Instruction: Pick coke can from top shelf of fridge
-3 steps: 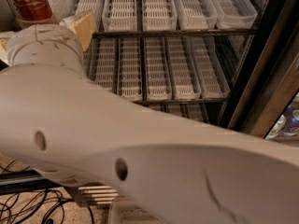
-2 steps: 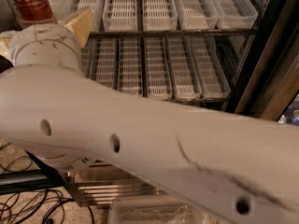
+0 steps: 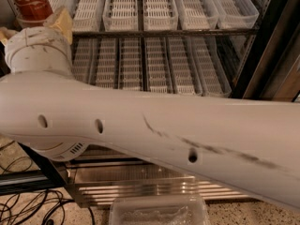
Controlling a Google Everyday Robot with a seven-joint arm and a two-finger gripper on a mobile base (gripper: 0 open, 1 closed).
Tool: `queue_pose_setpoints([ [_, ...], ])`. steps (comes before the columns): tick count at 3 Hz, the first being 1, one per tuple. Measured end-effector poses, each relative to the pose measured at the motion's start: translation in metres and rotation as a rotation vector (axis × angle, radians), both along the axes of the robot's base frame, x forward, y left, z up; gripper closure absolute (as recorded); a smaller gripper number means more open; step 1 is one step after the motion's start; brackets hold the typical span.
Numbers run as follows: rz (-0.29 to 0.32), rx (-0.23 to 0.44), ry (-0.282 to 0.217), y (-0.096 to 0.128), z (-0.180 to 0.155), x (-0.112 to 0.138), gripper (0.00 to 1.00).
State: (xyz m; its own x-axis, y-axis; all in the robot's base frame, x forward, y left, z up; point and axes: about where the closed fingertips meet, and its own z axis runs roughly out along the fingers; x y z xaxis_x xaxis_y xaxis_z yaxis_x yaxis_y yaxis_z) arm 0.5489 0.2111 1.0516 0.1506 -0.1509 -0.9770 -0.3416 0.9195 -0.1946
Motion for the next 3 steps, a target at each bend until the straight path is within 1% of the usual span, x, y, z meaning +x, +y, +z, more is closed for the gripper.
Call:
queue_pose_setpoints([
  [1, -0.012, -0.009, -0.032, 0.008, 0.000, 0.007, 0.24],
  [2, -0.044, -0.001, -0.061, 0.013, 0.005, 0.010, 0.24],
  [3, -0.070, 0.025, -0.084, 0.019, 0.013, 0.012, 0.24],
])
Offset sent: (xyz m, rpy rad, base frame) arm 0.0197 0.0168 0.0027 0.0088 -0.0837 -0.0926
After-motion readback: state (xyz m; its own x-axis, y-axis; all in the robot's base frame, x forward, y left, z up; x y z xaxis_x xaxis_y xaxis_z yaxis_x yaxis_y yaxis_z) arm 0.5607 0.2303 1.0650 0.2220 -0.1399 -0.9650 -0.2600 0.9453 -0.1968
